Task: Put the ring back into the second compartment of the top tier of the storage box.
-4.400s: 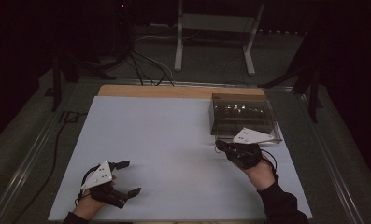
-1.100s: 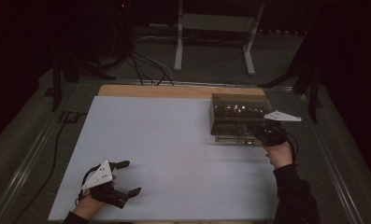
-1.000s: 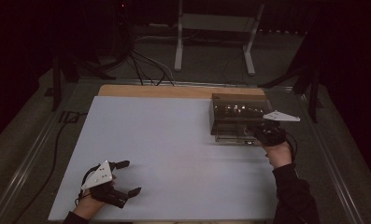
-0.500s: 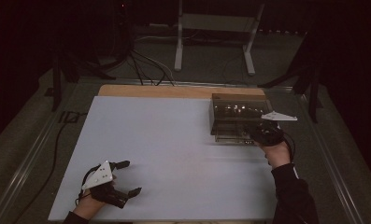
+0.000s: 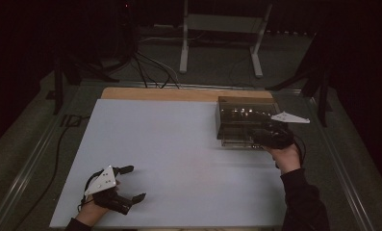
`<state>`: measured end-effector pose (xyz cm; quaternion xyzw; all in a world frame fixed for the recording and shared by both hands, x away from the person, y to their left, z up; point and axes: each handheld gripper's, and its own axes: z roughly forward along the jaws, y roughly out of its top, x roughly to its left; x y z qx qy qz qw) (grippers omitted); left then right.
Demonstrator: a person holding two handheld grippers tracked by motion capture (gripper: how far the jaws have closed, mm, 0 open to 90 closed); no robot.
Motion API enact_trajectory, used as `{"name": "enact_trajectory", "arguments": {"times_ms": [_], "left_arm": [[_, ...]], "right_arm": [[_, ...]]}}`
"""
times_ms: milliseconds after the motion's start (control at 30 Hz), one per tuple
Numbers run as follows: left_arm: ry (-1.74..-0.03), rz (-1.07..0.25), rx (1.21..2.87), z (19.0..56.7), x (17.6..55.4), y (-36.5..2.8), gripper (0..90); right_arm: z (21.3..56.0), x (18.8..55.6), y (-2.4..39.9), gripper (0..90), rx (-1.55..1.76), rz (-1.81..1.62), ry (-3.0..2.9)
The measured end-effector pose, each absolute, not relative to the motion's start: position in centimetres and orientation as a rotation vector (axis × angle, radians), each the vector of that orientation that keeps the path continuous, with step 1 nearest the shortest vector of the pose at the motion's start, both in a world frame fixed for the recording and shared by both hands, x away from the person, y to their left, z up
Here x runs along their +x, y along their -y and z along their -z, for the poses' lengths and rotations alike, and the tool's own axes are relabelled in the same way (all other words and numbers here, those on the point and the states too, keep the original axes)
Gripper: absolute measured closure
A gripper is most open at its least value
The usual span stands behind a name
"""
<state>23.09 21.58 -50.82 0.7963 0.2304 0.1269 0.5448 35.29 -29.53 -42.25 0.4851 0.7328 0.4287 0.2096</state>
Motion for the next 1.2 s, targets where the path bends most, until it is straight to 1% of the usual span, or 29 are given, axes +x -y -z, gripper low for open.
{"name": "enact_trajectory", "arguments": {"times_ms": [33,133,200,233,267,367,433,733,1200], "left_arm": [[-0.546,-0.301,1.889,50.8,23.1,-21.6,0.6],[-0.545,-0.301,1.889,50.8,23.1,-21.5,0.6],[-0.547,-0.299,1.888,50.8,23.1,-21.5,0.6],[-0.547,-0.3,1.889,50.8,23.2,-21.5,0.7],[-0.547,-0.3,1.889,50.8,23.2,-21.5,0.6],[-0.553,-0.3,1.886,50.8,23.2,-21.5,0.7],[-0.554,-0.301,1.883,50.8,23.2,-21.5,0.7],[-0.55,-0.3,1.891,50.9,23.3,-21.5,0.6],[-0.544,-0.301,1.89,50.8,23.1,-21.5,0.6]], "right_arm": [[42.2,35.3,29.5,22.3,1.349,-1.195,-2.038],[41.9,35.1,29.2,11.3,1.327,-1.243,-2.066],[41.7,35.1,28.8,9.3,1.325,-1.246,-2.068],[41.7,35.1,28.7,7.4,1.321,-1.247,-2.074],[41.6,35.1,28.6,3.6,1.309,-1.26,-2.091],[41.2,35.1,28.3,2.6,1.295,-1.3,-2.092],[40.9,35.0,28.2,0.0,1.273,-1.332,-2.095],[39.5,34.1,26.9,0.0,1.203,-1.381,-2.108],[38.9,32.0,23.9,0.0,1.102,-1.479,-2.184]]}}
